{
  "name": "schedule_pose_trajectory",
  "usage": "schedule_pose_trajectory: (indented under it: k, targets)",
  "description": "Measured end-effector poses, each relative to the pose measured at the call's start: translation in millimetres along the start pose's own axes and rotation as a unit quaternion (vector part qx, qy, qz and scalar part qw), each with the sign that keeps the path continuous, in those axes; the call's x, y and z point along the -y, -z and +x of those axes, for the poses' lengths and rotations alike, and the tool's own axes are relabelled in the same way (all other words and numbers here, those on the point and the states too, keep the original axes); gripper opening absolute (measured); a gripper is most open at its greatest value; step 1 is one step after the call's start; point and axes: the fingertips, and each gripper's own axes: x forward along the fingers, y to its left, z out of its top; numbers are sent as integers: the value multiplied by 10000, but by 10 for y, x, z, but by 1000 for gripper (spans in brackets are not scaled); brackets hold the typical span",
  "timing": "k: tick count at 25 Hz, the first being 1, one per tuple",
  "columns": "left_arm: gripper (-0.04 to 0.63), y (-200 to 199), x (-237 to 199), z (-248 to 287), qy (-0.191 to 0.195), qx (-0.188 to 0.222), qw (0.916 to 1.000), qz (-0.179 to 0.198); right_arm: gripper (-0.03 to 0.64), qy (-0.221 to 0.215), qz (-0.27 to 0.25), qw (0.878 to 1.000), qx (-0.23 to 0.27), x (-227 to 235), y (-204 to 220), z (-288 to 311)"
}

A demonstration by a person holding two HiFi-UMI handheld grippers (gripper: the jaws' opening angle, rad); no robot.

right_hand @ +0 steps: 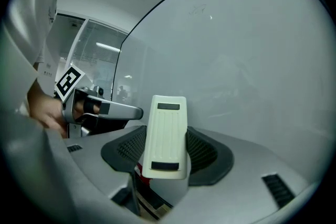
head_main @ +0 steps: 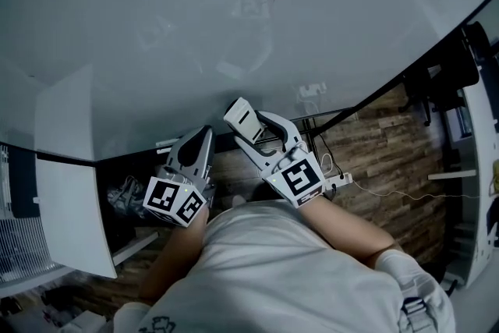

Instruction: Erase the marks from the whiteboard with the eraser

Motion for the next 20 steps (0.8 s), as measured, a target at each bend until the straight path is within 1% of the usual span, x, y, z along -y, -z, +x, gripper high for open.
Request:
schedule_pose_trajectory:
  k: [2, 4, 7, 9, 12, 16, 18, 20]
  targets:
    - [6, 46, -10, 37, -19, -79, 10000, -14, 249, -8, -94, 9999, -82, 35, 60, 7]
    - [6, 69, -29, 80, -74, -150, 9998, -58, 250, -11, -325, 9992, -225, 71, 120, 17]
    - [6, 139, -57, 149, -111, -252, 9996, -108, 250, -10, -972, 9941, -480, 136, 221, 29]
    - [6, 197, -71, 189, -118, -308, 9993, -150, 250, -34, -1339, 9896, -533, 168, 279, 59]
    - [6, 231, -88, 234, -146, -351, 9991, -163, 250, -184, -1892, 9798, -622, 210, 324, 124]
    - [6, 299, -104, 260, -205, -417, 9987, -193, 250, -379, -2660, 9607, -698, 238, 313, 153]
    - [6, 337, -113, 252, -251, -456, 9984, -215, 250, -471, -2945, 9518, -717, 217, 323, 156]
    - [6, 365, -119, 250, -280, -467, 9983, -229, 250, -534, -3083, 9470, -727, 207, 342, 160]
